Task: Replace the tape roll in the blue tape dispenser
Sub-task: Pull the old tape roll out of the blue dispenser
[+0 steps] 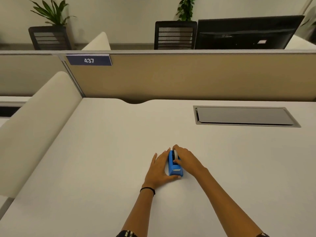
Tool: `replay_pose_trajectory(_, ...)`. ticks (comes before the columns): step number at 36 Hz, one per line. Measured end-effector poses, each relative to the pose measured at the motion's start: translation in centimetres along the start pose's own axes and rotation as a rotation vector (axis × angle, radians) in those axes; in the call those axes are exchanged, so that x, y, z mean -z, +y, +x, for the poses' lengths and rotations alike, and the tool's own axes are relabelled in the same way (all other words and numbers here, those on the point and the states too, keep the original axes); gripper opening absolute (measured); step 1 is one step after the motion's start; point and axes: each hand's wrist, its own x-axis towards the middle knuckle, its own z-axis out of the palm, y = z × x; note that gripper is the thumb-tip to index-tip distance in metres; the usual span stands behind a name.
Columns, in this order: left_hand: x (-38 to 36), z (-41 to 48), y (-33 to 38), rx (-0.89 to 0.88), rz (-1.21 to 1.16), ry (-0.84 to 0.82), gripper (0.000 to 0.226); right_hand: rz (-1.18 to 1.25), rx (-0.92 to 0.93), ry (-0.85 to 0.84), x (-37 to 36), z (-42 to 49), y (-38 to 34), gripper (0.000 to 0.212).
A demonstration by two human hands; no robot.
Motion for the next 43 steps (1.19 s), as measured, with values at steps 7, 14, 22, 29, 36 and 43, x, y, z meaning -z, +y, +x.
replay_pose_trajectory(7,0.0,-0.1,-0.1,-0.006,0.004,-0.007,0.095,0.053,-0.039,-0.012,-0.1,0.2,-0.1,0.016)
replay_pose_trajectory(14,-0.1,-0.2,-0.2,0.0,0.013,-0.012,0.093,0.073,-0.01,-0.002,0.8,0.1,0.1,0.03)
replay_pose_trajectory(22,0.0,-1.3,-0.3,-0.009,0.047,-0.034,0.093,0.109,0.004,0.07,0.7,-1.1,0.0,0.032)
replay_pose_trajectory(29,-0.2,-2.7,-0.6,0.011,0.057,-0.027,0.09,0.17,-0.009,0.141,-0.1,-3.2,0.5,0.048)
replay_pose_trajectory(36,-0.3,-4.2,-0.1,0.133,-0.057,0.055,0.082,0.174,0.03,0.192,-0.5,-5.7,0.8,0.051)
replay_pose_trajectory(43,0.6,-5.2,0.9,0.362,-0.409,0.209,0.029,0.226,0.036,0.263,-0.8,-8.4,-0.3,0.04)
